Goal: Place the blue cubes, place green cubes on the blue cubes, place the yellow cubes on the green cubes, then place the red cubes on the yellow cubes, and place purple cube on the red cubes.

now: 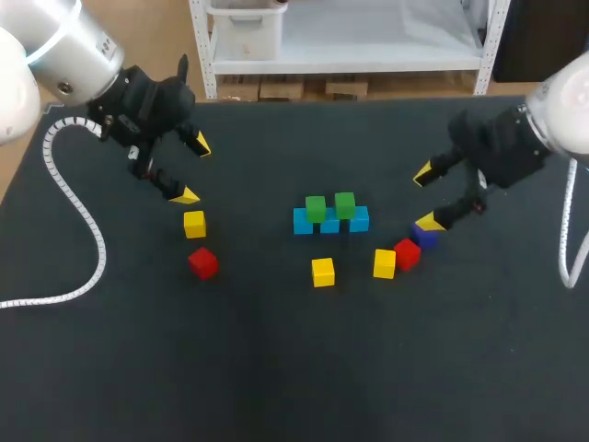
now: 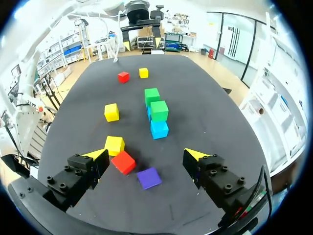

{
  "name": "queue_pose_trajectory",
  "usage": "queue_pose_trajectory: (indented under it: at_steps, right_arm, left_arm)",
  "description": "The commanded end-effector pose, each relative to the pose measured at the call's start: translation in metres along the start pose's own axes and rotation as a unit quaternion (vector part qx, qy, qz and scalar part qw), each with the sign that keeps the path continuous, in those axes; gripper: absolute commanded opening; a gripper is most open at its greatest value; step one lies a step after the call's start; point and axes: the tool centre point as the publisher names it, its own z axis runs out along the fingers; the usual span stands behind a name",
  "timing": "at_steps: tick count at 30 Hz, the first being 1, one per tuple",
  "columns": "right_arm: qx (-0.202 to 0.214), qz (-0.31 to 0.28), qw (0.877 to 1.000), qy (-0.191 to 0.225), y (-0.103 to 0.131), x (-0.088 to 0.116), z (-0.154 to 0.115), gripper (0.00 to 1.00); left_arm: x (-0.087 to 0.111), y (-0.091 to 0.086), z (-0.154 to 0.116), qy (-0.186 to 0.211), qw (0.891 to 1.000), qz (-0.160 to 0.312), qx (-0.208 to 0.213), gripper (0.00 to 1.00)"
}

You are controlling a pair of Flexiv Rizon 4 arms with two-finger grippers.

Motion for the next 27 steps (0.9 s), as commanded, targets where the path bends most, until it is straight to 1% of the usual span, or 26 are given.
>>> queue_pose_trajectory:
  at_steps: [1,6,11,17,19,21,27]
  right_arm:
    - [0.009,-0.003,1.000,-0.005,0.011,0.003,-0.006,1.00]
    - [0.008,-0.010,1.000,-0.005,0.021,0.000,-0.009,1.00]
    - [0.014,-0.003,1.000,-0.013,0.024,0.010,-0.015,1.00]
    - [0.021,-0.007,1.000,-0.012,0.022,0.018,-0.034,1.00]
    - [0.020,-0.008,1.000,-0.016,0.024,0.025,-0.043,1.00]
    - [0.011,-0.007,0.999,-0.031,0.024,0.034,-0.052,1.00]
    - [-0.006,-0.017,1.000,-0.024,0.023,0.061,-0.076,1.00]
  left_arm:
    - [0.001,0.001,0.000,-0.001,1.000,0.001,0.001,1.00]
    - [0.001,0.001,0.000,-0.001,1.000,0.001,0.001,1.00]
    - [0.001,0.001,0.000,-0.001,1.000,0.001,0.001,1.00]
    - [0.001,0.001,0.000,-0.001,1.000,0.001,0.001,1.00]
    - [0.001,0.001,0.000,-0.001,1.000,0.001,0.001,1.00]
    - [0.001,0.001,0.000,-0.001,1.000,0.001,0.001,1.00]
    - [0.001,0.001,0.000,-0.001,1.000,0.001,0.001,1.00]
